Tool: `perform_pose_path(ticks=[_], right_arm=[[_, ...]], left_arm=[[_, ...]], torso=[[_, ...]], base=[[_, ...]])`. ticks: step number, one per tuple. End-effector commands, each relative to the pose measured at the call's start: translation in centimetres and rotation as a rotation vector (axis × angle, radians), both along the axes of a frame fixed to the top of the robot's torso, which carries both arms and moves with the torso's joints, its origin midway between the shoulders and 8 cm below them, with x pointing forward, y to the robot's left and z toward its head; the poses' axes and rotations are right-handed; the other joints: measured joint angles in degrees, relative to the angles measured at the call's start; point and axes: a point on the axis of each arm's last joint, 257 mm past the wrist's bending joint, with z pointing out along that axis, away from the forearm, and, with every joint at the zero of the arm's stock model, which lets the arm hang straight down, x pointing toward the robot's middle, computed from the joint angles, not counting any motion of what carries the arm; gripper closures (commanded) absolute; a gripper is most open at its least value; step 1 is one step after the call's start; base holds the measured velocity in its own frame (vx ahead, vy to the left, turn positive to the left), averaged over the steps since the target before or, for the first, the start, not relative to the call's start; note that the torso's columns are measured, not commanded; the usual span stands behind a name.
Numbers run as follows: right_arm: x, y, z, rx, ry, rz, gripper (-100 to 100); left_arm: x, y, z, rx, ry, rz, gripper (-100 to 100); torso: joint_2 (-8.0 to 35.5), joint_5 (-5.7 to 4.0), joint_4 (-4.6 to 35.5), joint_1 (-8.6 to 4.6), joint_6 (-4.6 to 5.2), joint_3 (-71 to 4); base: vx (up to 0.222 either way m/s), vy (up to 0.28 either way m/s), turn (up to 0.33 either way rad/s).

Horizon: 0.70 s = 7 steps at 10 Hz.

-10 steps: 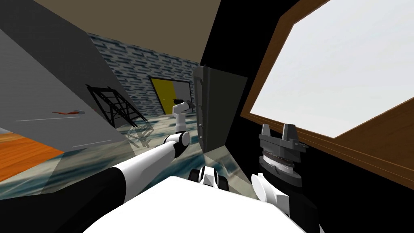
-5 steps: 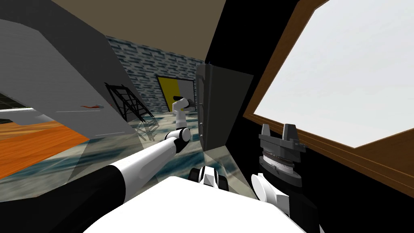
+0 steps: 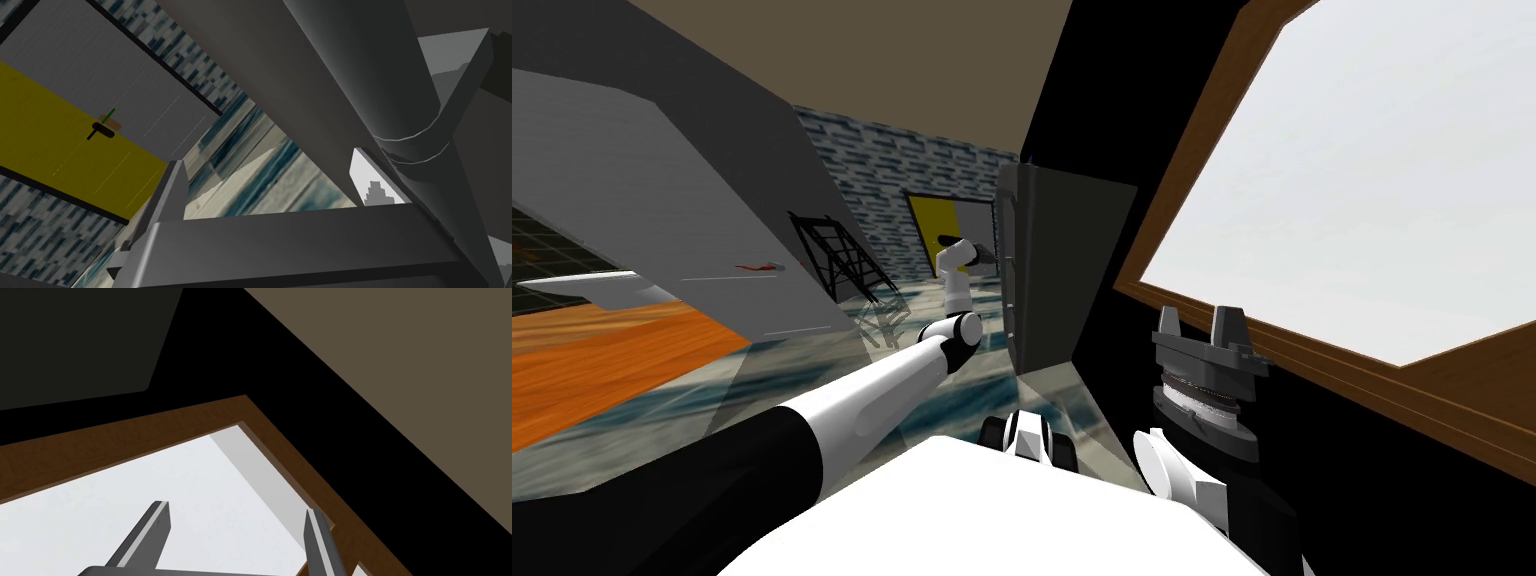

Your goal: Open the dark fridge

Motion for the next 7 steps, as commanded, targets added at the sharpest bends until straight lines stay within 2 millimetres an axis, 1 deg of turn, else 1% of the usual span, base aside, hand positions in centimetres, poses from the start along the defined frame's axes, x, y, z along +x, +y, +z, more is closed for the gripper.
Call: perform_pose_path(ticks=[1, 2, 3, 4, 5, 6, 7], right_arm=[[0.0, 0.0, 0.0, 0.000, 0.000, 0.000, 0], [0.0, 0.0, 0.0, 0.000, 0.000, 0.000, 0], [0.0, 0.0, 0.0, 0.000, 0.000, 0.000, 0], [0.0, 0.0, 0.0, 0.000, 0.000, 0.000, 0], [0.0, 0.0, 0.0, -0.001, 0.000, 0.000, 0], [0.0, 0.0, 0.0, 0.000, 0.000, 0.000, 0], [0.0, 0.0, 0.0, -0.001, 0.000, 0.000, 0]], left_arm=[[0.0, 0.1, -0.1, -0.002, 0.001, 0.002, 100], [0.1, -1.0, -0.1, -0.003, 0.003, -0.027, 100], [0.1, -1.0, -0.1, -0.003, 0.003, -0.027, 100], [0.1, -2.2, -0.2, -0.004, 0.004, -0.056, 100], [0.1, -2.2, -0.2, -0.004, 0.004, -0.056, 100], [0.2, -3.3, -0.2, -0.005, 0.005, -0.086, 100], [0.2, -4.4, -0.2, -0.006, 0.006, -0.115, 100]], torso=[[-0.24, 0.16, -0.17, 0.24, -0.15, -0.22], [-0.32, 0.22, -0.25, 0.32, -0.25, -0.28], [-0.43, 0.38, -0.30, 0.87, -0.31, -0.34], [-0.50, 0.47, -0.33, 1.01, -0.37, -0.39], [-0.47, 0.44, -0.33, 0.95, -0.35, -0.37], [-0.55, 0.34, -0.34, 0.59, -0.35, -0.41], [-0.62, 0.29, -0.37, 0.54, -0.32, -0.46]], base=[[0.005, 0.006, 0.002], [0.004, 0.151, -0.056], [0.009, 0.223, -0.052], [-0.012, 0.272, -0.056], [0.016, 0.251, -0.035], [0.051, 0.291, -0.046], [0.070, 0.314, -0.103]])
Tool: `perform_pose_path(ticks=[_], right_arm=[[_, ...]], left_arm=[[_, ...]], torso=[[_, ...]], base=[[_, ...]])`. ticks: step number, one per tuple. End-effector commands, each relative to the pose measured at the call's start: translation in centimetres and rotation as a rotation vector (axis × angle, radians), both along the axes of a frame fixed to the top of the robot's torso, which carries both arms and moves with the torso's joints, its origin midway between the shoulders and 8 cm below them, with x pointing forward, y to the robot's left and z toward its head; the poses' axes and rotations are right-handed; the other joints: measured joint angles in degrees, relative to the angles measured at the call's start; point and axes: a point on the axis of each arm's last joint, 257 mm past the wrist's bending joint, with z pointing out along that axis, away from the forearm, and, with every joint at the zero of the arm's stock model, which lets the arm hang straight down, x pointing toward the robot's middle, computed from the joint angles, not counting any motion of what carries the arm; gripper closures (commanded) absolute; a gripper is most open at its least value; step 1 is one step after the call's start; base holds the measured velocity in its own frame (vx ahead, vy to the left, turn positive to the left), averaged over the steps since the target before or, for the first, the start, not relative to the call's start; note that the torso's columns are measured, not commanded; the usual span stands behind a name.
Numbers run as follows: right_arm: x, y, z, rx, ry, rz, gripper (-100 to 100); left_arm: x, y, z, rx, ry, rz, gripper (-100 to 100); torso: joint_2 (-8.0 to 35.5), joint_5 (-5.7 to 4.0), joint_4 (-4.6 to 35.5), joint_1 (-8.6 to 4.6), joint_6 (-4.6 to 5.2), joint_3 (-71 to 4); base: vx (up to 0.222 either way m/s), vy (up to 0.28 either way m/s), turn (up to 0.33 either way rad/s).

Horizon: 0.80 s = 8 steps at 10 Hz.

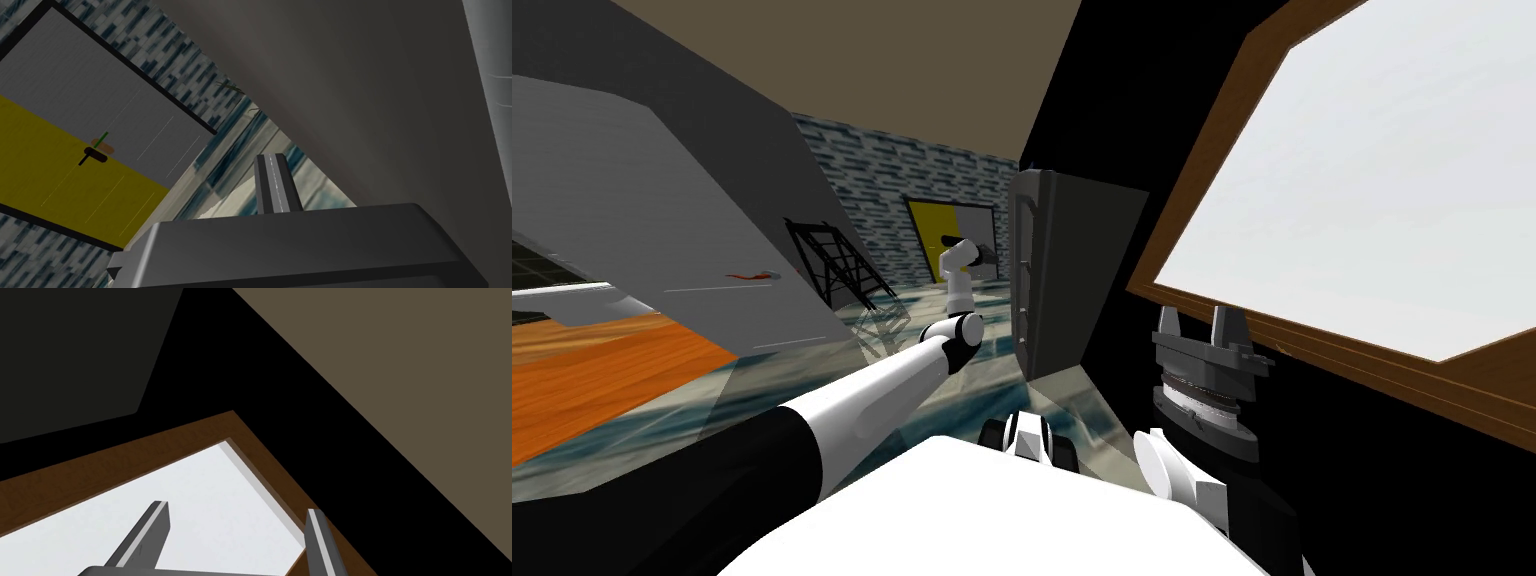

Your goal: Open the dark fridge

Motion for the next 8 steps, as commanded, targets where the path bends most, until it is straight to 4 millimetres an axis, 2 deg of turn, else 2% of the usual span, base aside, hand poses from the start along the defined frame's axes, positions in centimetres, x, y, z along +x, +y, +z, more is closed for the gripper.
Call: perform_pose_path(ticks=[1, 2, 3, 4, 5, 8], right_arm=[[0.0, 0.0, 0.0, 0.000, 0.000, 0.000, 0], [0.0, 0.0, 0.0, 0.000, 0.000, 0.000, 0], [0.0, 0.0, 0.0, 0.000, 0.000, 0.000, 0], [0.0, 0.0, 0.0, 0.000, 0.000, 0.000, 0], [0.0, 0.0, 0.0, 0.000, 0.000, 0.000, 0], [0.0, 0.0, 0.0, 0.000, 0.000, 0.000, 0]], left_arm=[[0.0, -1.8, 0.0, 0.000, 0.002, -0.045, 100], [0.0, -2.9, 0.0, 0.000, 0.002, -0.074, 100], [0.0, -2.9, 0.0, 0.000, 0.002, -0.074, 100], [-0.1, -4.1, 0.0, -0.001, 0.003, -0.104, 100], [-0.1, -4.1, 0.0, -0.001, 0.003, -0.104, 100], [-0.2, -6.4, 0.1, -0.001, 0.002, -0.164, 100]], torso=[[-0.01, 0.00, 0.00, -0.05, 0.01, -0.01], [0.25, 0.00, 0.06, -0.08, -0.02, 0.14], [0.44, -0.03, 0.14, -0.14, 0.00, 0.28], [0.38, -0.05, 0.13, -0.21, -0.01, 0.25], [0.15, -0.05, 0.06, -0.16, 0.01, 0.10], [0.03, 0.02, 0.01, -0.02, -0.02, 0.02]], base=[[-0.001, 0.301, -0.040], [-0.060, 0.287, -0.055], [-0.055, 0.255, -0.036], [-0.014, 0.259, -0.061], [-0.017, 0.215, -0.040], [0.003, 0.270, -0.051]])
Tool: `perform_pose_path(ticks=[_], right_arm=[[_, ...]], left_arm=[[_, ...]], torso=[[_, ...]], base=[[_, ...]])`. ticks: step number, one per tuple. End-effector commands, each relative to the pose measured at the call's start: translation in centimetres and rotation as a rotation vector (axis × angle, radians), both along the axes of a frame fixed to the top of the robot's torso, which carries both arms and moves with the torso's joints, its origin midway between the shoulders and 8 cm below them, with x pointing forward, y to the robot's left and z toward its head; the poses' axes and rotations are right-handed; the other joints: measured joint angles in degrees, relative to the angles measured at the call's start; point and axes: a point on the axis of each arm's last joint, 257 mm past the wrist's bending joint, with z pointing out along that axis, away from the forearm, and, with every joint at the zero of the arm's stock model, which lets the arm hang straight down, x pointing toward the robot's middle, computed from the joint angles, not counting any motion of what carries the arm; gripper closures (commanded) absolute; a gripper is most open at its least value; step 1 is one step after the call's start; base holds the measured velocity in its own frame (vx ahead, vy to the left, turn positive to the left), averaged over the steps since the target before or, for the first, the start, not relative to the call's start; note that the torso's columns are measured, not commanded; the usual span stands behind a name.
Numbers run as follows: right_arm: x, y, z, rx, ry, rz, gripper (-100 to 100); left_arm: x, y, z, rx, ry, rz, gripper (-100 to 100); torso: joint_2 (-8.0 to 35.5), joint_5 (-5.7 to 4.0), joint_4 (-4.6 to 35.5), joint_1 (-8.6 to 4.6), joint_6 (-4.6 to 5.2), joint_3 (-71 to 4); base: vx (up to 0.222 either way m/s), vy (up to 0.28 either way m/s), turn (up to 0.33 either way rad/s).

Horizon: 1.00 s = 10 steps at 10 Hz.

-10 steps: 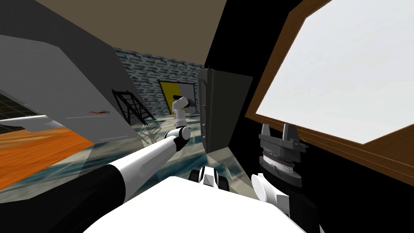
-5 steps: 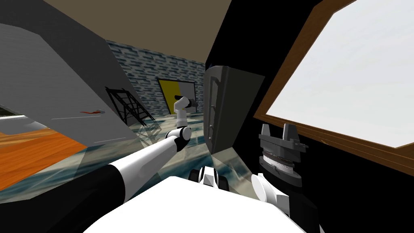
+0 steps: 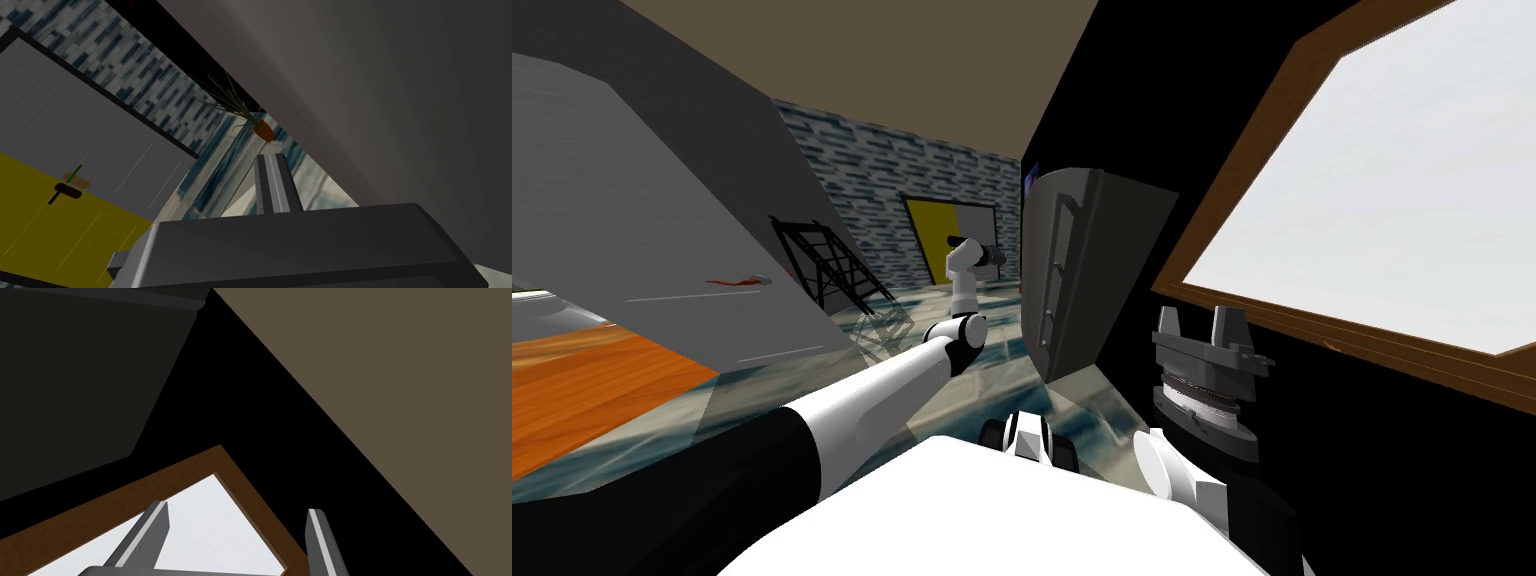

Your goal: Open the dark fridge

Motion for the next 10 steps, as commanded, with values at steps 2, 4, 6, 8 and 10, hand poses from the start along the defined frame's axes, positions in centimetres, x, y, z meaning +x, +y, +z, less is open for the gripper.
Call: perform_pose_path(ticks=[2, 4, 6, 8, 10], right_arm=[[0.0, 0.0, 0.0, 0.000, 0.000, 0.000, 0], [0.0, 0.0, 0.0, 0.000, 0.000, 0.000, 0], [0.0, 0.0, 0.0, 0.001, 0.000, 0.000, 0], [0.0, 0.0, 0.0, 0.001, 0.000, 0.000, 0], [0.0, 0.0, 0.0, 0.001, 0.000, 0.000, 0]], left_arm=[[-0.2, -2.4, 0.1, 0.000, 0.000, -0.064, 100], [-0.2, -3.1, 0.1, -0.001, -0.001, -0.078, 100], [-0.5, -3.4, 1.6, -0.003, -0.015, -0.083, -100], [-0.7, -3.5, 2.7, -0.005, -0.025, -0.084, -100], [-0.9, -3.7, 4.0, -0.007, -0.038, -0.086, -100]], torso=[[0.10, 0.03, 0.03, 0.15, 0.01, 0.06], [0.27, -0.04, 0.10, -0.07, 0.02, 0.18], [0.06, -0.39, 0.02, -1.20, 0.10, 0.04], [0.06, -0.17, 0.02, -0.45, 0.05, 0.04], [0.08, 0.02, 0.03, 0.08, 0.00, 0.05]], base=[[-0.023, 0.324, -0.065], [-0.034, 0.229, -0.038], [-0.018, -0.148, -0.025], [0.000, -0.194, -0.025], [0.006, -0.222, -0.026]])
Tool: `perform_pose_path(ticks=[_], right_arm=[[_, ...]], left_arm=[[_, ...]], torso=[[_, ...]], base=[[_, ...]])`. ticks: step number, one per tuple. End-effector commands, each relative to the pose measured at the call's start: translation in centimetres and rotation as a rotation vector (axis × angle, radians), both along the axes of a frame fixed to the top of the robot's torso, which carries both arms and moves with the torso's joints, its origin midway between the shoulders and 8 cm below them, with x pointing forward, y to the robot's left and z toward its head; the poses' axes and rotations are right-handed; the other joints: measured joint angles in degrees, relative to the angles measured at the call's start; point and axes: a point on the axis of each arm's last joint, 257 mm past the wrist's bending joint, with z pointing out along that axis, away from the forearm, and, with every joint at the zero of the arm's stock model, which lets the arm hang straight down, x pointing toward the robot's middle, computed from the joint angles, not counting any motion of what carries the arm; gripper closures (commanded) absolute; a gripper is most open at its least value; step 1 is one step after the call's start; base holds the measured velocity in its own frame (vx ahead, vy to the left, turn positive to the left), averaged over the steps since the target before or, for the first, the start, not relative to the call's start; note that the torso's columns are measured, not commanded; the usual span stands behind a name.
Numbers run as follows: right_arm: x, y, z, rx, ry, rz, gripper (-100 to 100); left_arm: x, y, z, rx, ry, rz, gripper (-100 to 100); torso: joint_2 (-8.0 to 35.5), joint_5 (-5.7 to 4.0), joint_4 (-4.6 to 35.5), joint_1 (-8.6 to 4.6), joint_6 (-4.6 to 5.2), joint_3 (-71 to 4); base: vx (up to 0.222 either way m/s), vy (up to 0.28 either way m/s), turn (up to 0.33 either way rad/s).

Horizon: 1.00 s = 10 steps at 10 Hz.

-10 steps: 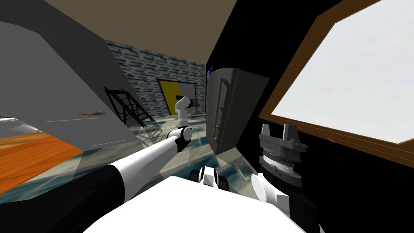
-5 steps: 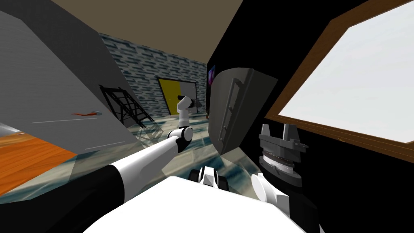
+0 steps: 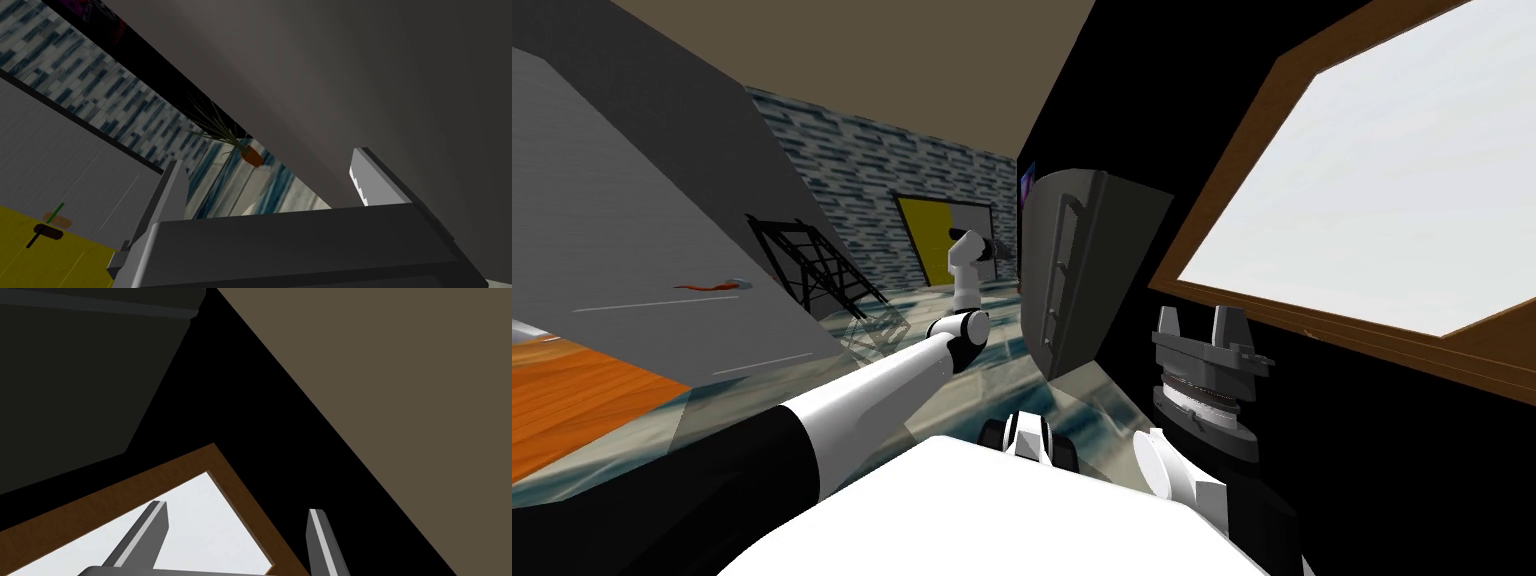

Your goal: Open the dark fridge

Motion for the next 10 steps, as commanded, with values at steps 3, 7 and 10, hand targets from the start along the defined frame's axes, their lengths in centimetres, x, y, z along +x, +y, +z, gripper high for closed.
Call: perform_pose_path(ticks=[3, 7, 10], right_arm=[[0.0, 0.0, 0.0, 0.000, 0.000, 0.000, 0], [0.0, 0.0, 0.0, 0.000, 0.000, 0.000, 0], [0.0, 0.0, 0.0, 0.000, 0.000, 0.000, 0]], left_arm=[[-0.7, -0.5, 3.5, -0.008, -0.031, -0.003, -100], [-1.4, -0.9, 6.2, -0.013, -0.056, -0.005, -100], [-1.2, -0.9, 6.0, -0.012, -0.053, -0.006, 100]], torso=[[-0.02, -0.09, -0.01, -0.26, 0.03, -0.01], [0.02, -0.03, 0.02, -0.03, 0.00, 0.03], [0.04, 0.13, 0.00, 0.40, -0.03, 0.02]], base=[[0.025, -0.244, -0.031], [-0.006, -0.229, -0.030], [0.006, -0.051, -0.001]])
